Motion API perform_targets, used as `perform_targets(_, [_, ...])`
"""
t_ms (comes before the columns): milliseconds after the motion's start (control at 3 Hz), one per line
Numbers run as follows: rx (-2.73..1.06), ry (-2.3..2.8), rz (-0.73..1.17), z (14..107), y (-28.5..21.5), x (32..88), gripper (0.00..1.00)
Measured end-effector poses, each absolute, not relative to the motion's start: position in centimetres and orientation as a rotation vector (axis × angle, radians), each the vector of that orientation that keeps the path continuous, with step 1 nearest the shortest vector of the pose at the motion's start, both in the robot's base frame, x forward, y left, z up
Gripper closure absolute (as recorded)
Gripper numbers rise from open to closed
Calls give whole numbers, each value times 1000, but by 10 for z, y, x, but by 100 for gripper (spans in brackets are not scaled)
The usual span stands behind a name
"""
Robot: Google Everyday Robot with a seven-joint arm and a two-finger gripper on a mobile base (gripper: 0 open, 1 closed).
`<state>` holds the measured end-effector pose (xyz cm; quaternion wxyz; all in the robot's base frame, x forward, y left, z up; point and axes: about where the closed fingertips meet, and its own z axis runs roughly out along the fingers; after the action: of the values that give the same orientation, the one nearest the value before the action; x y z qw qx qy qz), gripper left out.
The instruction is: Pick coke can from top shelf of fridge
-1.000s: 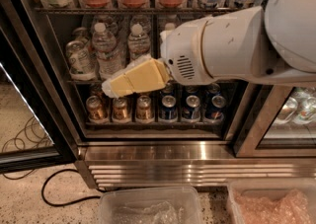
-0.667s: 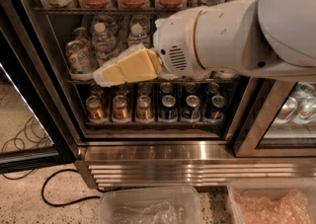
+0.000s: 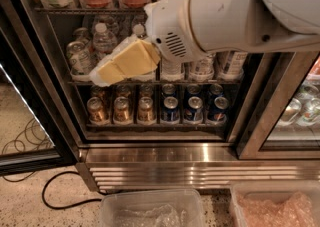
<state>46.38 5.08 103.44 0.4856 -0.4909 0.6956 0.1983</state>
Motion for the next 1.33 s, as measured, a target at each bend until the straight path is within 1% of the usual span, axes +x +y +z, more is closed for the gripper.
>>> perform_targets(333, [-1096, 1720, 505, 1033, 63, 470, 0])
perform_targets(667, [-941, 1727, 558, 1016, 91, 500, 0])
perform_targets(1000, [-838, 1704, 500, 1006, 99, 528, 0])
perform_targets(1333, [-756, 1630, 425, 1014, 95, 554, 0])
